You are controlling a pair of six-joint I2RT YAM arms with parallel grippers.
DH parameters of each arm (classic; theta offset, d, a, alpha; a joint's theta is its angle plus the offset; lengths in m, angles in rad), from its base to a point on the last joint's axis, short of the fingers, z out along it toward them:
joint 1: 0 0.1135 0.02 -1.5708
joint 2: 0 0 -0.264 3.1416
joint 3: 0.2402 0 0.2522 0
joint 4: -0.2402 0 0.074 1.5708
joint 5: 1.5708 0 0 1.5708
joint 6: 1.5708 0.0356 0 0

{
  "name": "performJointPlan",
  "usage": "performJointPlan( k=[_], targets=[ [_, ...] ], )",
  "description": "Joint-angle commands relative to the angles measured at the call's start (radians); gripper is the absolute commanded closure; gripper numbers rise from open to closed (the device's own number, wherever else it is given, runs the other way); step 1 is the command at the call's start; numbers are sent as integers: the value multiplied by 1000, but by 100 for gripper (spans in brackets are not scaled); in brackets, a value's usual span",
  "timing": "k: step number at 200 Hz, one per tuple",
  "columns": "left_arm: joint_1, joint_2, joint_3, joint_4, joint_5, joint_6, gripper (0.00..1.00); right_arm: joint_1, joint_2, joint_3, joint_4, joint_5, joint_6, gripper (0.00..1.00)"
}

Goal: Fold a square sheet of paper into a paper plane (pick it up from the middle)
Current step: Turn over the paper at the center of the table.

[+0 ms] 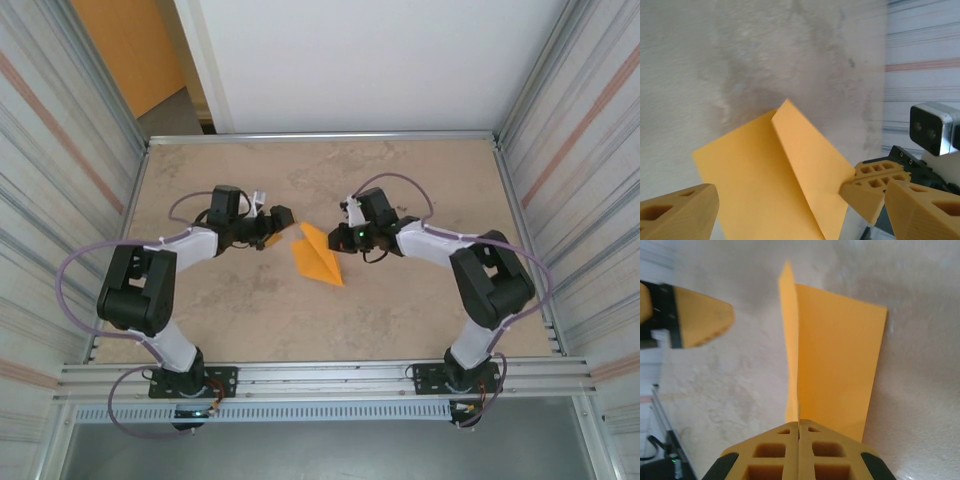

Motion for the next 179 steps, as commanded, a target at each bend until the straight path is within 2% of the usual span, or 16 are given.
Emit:
performJointPlan(
  k=[1,30,73,131,179],
  targets=[
    [3,-57,1,133,112,-43,15,-26,-87,-20,82,-51,59,99],
    [-31,-69,22,224,178,-66,18,-57,-125,-36,187,-126,160,98],
    [-100,-58,65,263,199,-60,28,-70,-154,-37,305,-185,282,98],
    [-127,-8,67,420,263,-141,43,-86,-164,-43,407,-235,383,97],
    [-133,-34,57,424,265,-109,58,-97,-160,-53,440,-242,417,97]
  ],
)
